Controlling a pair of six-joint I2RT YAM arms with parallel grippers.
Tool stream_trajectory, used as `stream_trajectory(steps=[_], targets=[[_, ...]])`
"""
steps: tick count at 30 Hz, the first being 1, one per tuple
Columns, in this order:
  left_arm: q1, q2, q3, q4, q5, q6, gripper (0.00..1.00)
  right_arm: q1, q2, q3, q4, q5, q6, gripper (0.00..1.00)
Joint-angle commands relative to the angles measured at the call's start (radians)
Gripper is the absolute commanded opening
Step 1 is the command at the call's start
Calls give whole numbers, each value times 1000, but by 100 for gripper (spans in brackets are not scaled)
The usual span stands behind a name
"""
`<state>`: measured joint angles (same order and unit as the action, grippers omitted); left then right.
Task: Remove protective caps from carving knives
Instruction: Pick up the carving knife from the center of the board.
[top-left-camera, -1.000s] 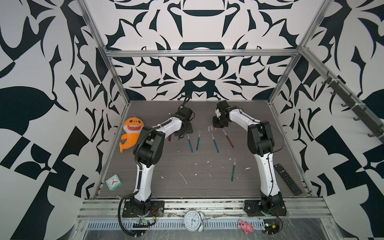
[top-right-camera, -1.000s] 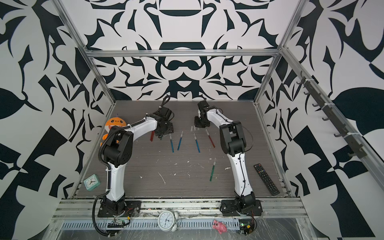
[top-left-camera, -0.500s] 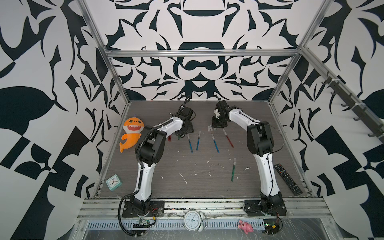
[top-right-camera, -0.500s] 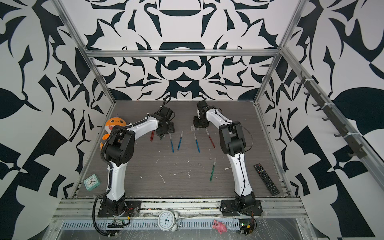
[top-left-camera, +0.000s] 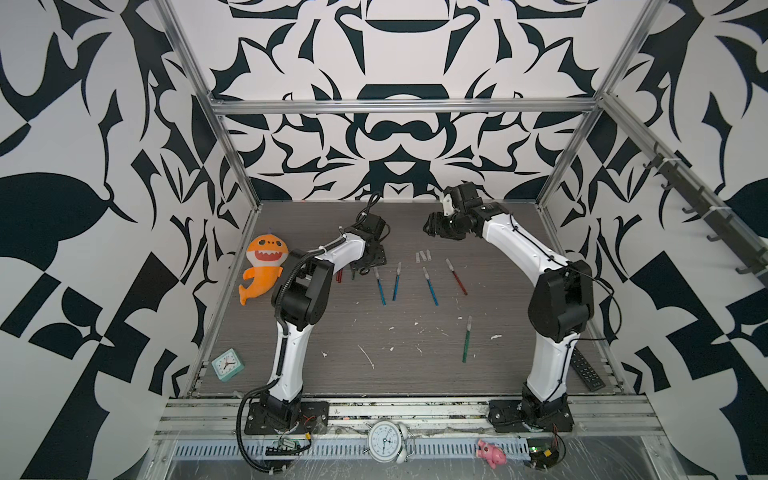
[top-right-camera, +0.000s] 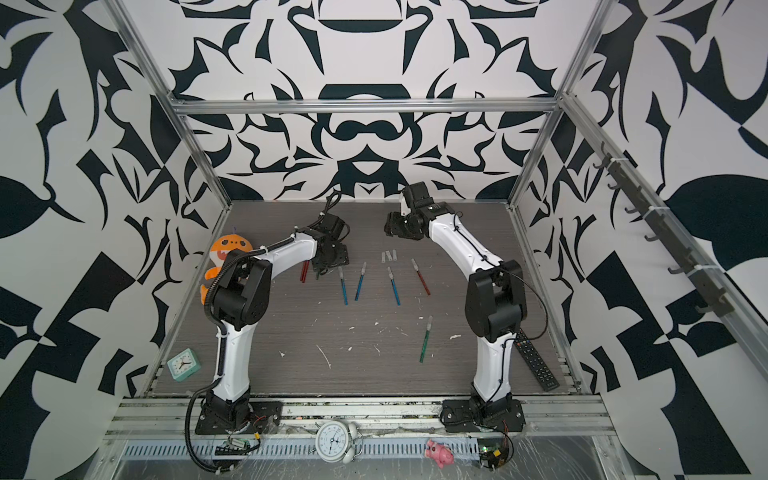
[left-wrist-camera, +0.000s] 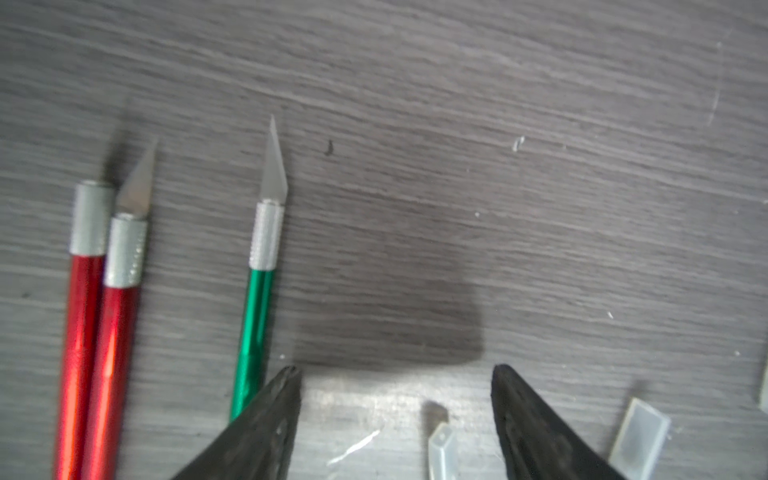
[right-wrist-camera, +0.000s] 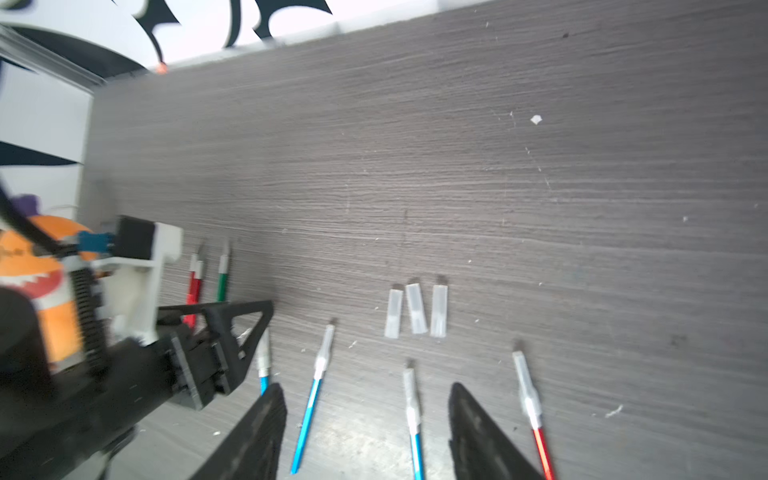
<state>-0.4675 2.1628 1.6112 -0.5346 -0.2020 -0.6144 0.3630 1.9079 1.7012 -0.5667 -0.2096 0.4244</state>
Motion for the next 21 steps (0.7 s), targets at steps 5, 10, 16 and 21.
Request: stream_trajectory(steps=[5, 10, 16, 21], targets=[[30, -12, -67, -6, -7, -25, 76, 38, -169, -160, 89, 1, 41, 77], [38, -30, -94, -2, -11, -24, 76, 61, -269, -255, 116, 30, 48, 81], [38, -64, -109, -2, -17, -17, 76, 76, -346, -317, 123, 52, 47, 86], [38, -124, -110, -8, 0, -22, 76, 86, -394, -352, 119, 64, 48, 91]])
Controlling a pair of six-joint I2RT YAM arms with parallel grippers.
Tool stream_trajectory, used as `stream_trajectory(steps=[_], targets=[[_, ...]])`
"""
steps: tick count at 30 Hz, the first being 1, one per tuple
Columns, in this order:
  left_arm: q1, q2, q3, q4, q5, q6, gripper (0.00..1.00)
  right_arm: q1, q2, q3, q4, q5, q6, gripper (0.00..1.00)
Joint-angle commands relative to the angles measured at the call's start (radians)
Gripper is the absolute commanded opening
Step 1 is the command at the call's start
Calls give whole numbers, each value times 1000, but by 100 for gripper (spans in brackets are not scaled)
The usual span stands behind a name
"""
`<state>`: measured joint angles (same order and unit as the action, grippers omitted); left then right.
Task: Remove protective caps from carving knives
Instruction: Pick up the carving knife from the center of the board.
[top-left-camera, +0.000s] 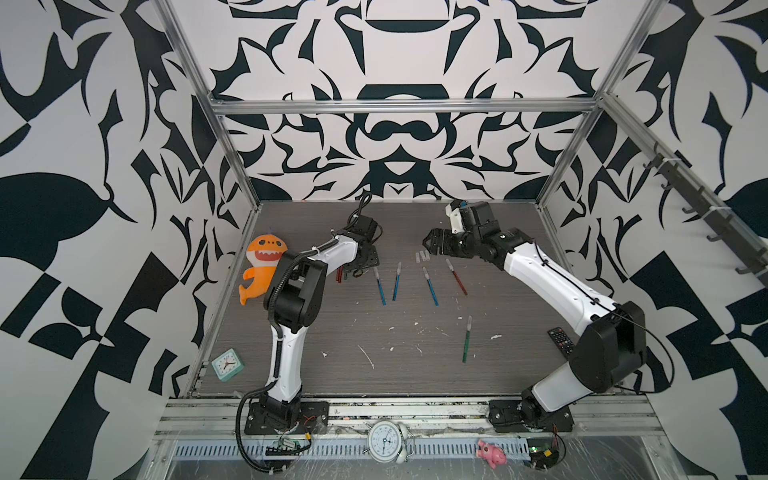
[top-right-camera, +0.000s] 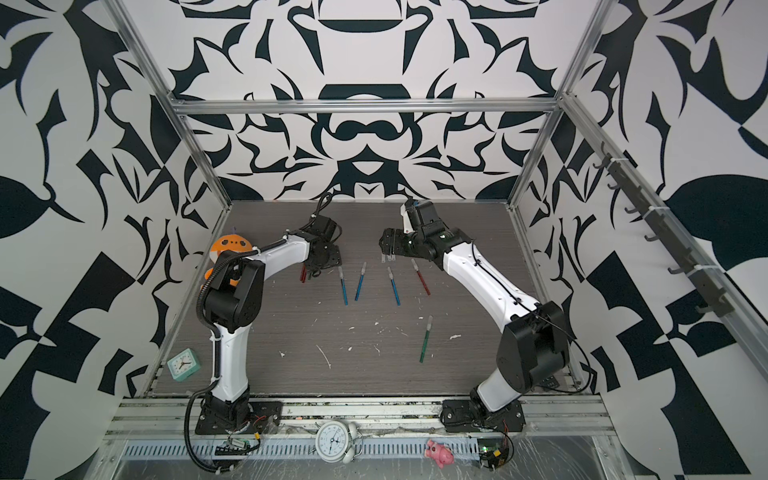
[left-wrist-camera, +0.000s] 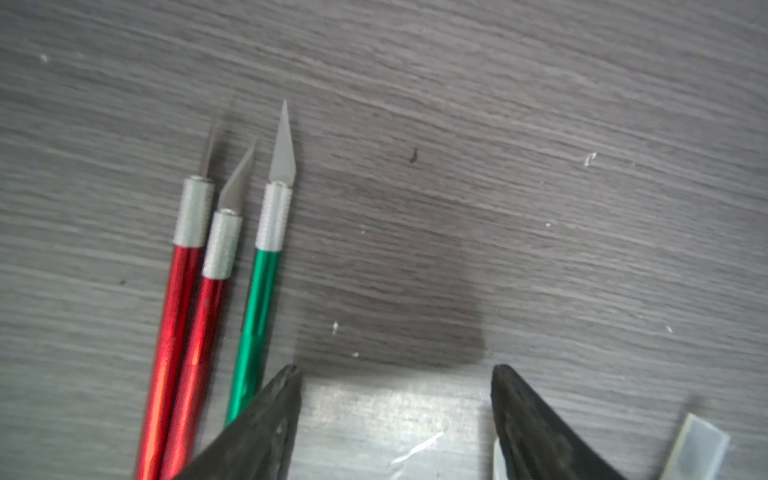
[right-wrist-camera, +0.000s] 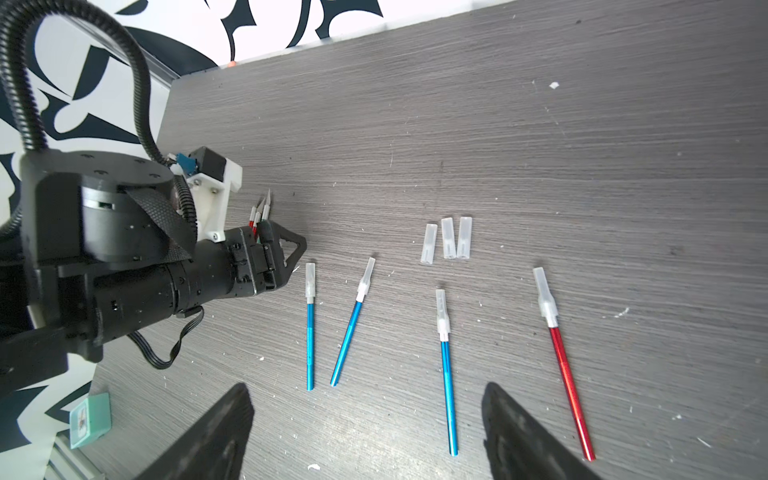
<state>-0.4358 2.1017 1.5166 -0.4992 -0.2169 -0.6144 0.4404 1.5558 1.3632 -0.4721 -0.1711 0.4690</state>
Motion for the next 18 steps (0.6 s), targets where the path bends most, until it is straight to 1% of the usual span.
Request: stream_trajectory(steps=[1, 2, 3, 7, 13, 18], targets=[[3, -83, -16, -44, 23, -27, 76, 14, -54, -23, 25, 30, 2, 94], [1, -99, -22, -43, 30, -29, 76, 19, -63, -30, 23, 36, 1, 98], [-3, -121, -27, -44, 39, -31, 76, 25, -75, -42, 21, 42, -1, 99], [-31, -202, -75, -45, 57, -53, 76, 44, -132, -94, 10, 77, -1, 99], [-71, -302, -203, -45, 84, -138, 77, 50, -230, -198, -6, 126, 3, 99], [-117, -350, -289, -49, 101, -217, 77, 58, -303, -276, -32, 153, -3, 99]])
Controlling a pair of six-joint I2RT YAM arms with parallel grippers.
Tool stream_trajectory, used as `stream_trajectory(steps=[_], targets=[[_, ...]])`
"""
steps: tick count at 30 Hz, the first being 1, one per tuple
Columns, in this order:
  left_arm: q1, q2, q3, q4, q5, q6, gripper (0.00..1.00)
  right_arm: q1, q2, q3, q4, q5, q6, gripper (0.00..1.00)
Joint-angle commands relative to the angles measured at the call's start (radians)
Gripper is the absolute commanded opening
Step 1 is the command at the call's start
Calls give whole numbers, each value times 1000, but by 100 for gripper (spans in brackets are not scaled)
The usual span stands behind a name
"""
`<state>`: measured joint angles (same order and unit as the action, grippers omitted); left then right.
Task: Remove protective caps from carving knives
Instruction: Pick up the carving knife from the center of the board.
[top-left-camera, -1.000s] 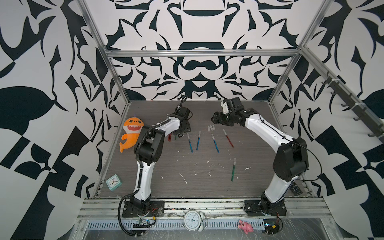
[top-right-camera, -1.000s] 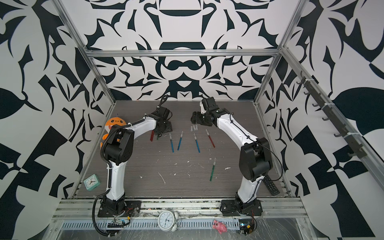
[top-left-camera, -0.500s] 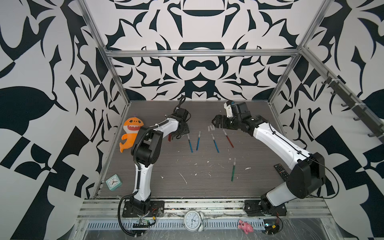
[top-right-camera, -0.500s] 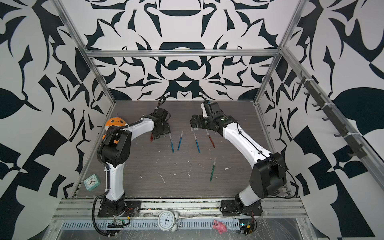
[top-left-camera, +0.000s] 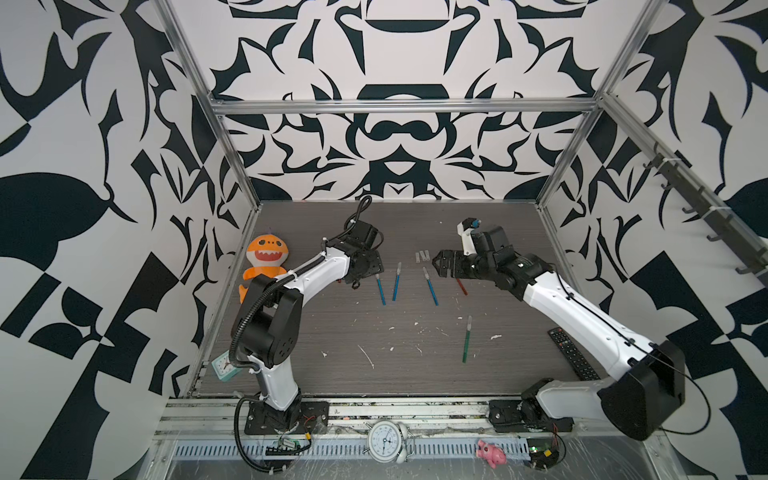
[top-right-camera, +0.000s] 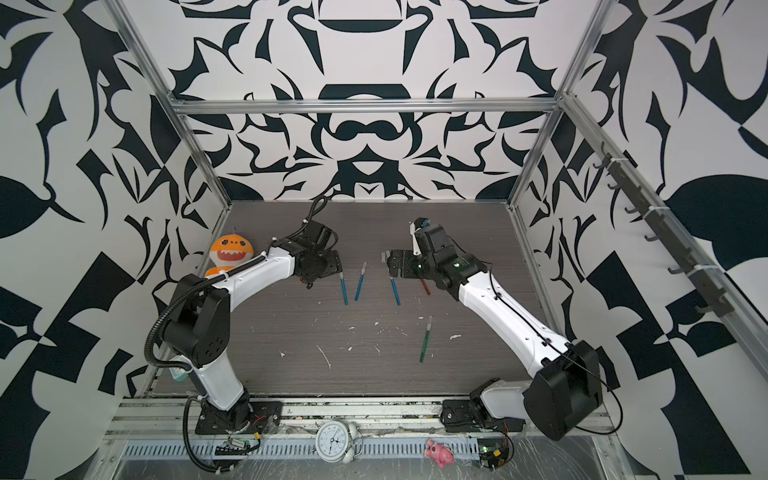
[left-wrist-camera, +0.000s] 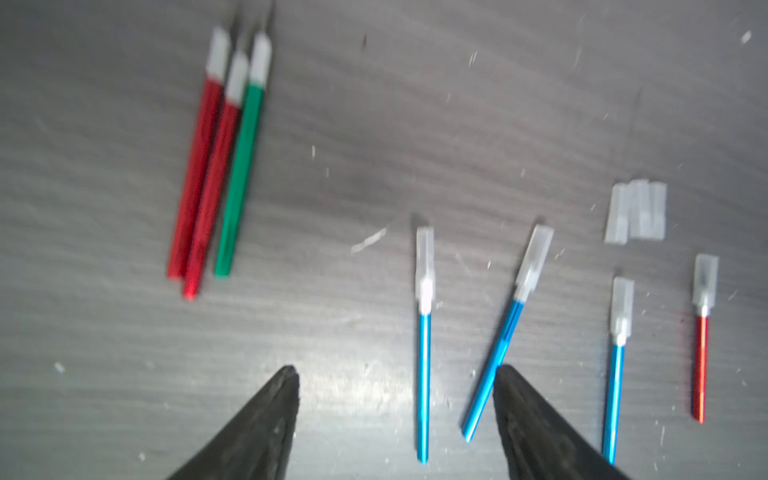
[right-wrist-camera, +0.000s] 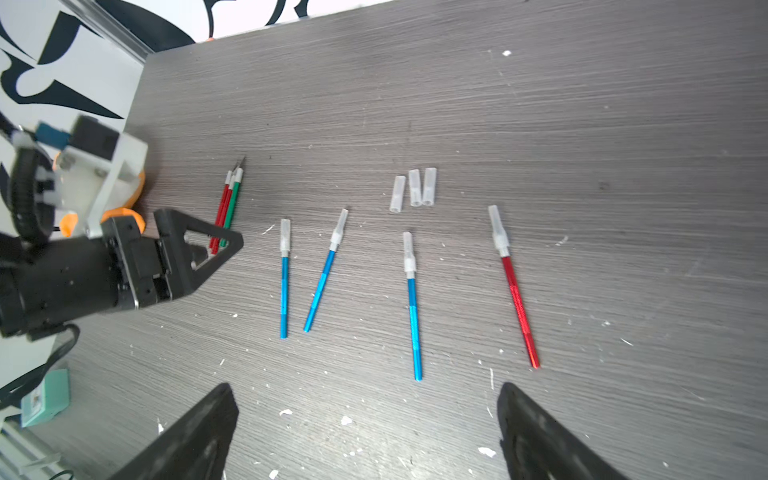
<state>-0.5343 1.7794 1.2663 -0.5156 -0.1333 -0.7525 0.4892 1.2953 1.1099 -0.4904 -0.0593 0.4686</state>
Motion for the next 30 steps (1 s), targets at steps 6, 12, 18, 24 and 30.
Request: stream_trajectory(steps=[6, 12, 18, 24, 30], targets=[[-75, -33, -91, -24, 32, -171, 76, 35, -118, -114, -31, 104, -21, 99], [-111, 8, -85, -23, 37, -211, 74, 58, -148, -154, -48, 126, -33, 99], [-111, 45, -73, -13, 35, -213, 67, 80, -156, -167, -65, 144, -40, 99], [-111, 83, -44, -6, 26, -204, 57, 95, -159, -163, -69, 148, -47, 99], [-110, 127, -8, -10, 6, -192, 50, 111, -153, -159, -73, 154, -56, 99]])
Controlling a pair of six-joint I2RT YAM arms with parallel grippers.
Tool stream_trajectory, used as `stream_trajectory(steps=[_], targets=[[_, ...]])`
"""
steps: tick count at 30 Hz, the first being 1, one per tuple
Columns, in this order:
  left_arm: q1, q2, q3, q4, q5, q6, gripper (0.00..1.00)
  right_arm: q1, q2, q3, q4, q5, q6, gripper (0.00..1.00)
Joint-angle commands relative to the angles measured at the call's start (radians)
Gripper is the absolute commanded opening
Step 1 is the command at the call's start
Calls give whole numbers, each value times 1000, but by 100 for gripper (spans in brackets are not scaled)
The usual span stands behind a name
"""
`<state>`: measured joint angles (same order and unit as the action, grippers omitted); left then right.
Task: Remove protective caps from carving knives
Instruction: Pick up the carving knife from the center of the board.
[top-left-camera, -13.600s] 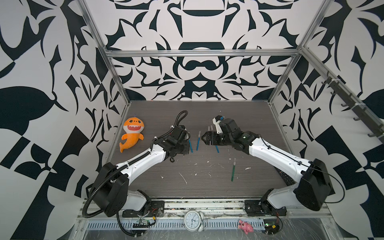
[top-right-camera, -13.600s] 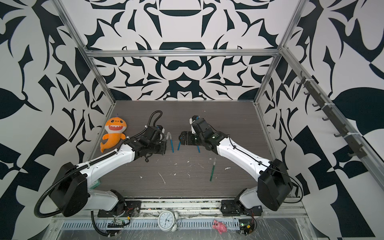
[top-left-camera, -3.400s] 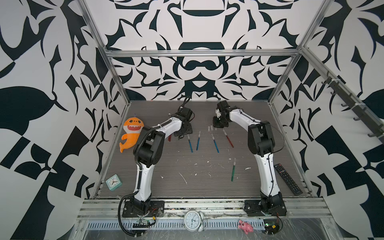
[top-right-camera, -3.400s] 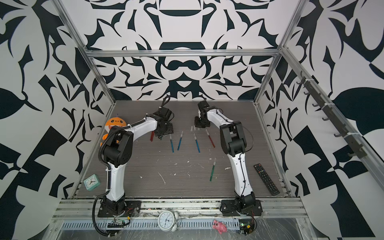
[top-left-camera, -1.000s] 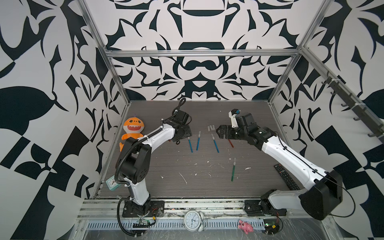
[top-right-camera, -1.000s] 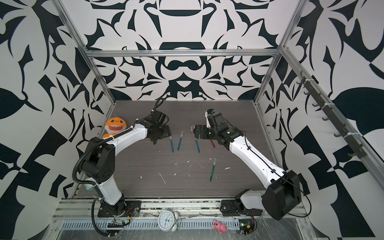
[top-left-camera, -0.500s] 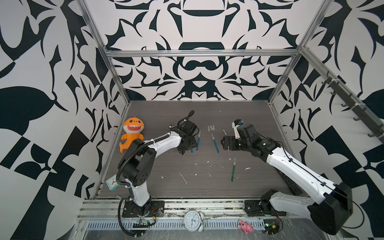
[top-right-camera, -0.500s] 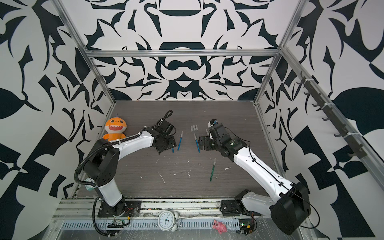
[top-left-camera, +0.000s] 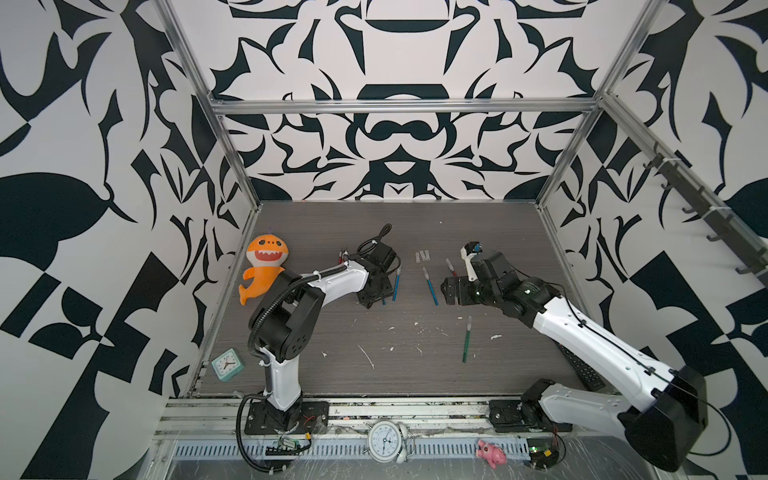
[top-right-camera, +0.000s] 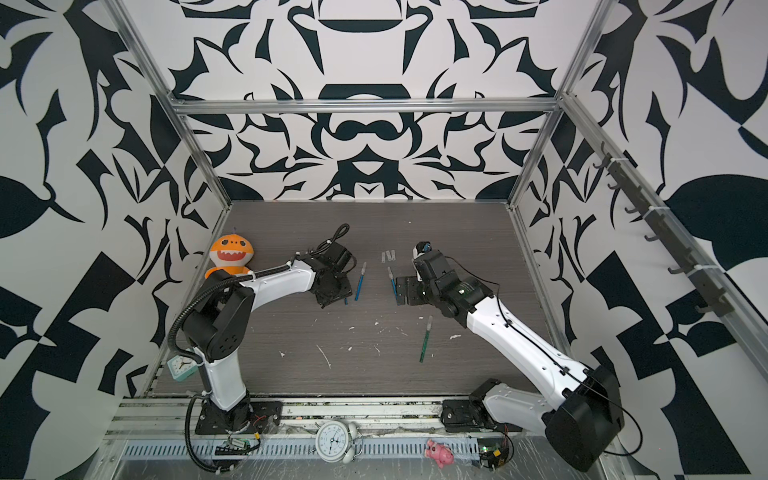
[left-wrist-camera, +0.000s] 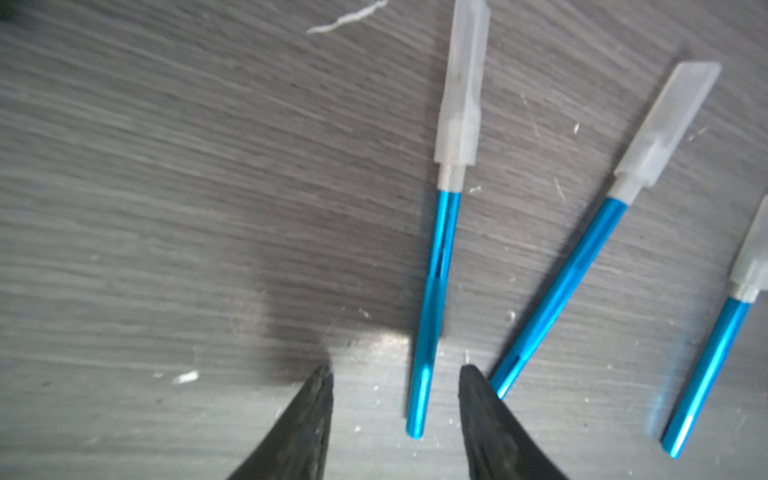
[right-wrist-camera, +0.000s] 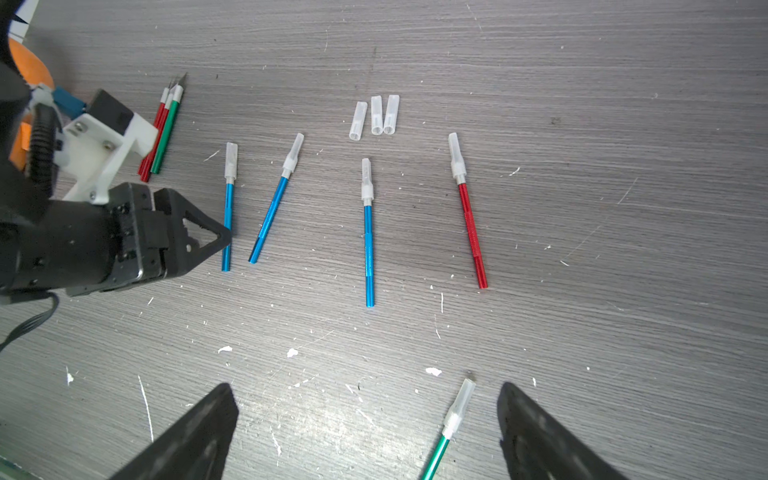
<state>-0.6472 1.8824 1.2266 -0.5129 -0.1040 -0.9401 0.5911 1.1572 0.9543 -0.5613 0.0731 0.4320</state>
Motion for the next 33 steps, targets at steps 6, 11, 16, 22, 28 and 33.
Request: stream_trajectory(steps=[6, 11, 16, 22, 28, 33], targets=[[2, 58, 63, -22, -40, 13, 42, 27, -12, 1, -4, 34, -20, 99], [2, 87, 82, -30, -44, 19, 33, 35, -11, 3, -8, 46, -19, 99], [2, 103, 85, -33, -48, 25, 28, 40, -13, 5, -10, 51, -19, 99], [2, 113, 77, -32, -52, 29, 22, 47, -15, 7, -13, 52, -16, 99], [2, 109, 52, -31, -53, 34, 19, 57, -19, 9, -15, 59, -10, 99], [2, 110, 32, -27, -58, 38, 17, 73, -13, 9, -13, 60, -1, 99]])
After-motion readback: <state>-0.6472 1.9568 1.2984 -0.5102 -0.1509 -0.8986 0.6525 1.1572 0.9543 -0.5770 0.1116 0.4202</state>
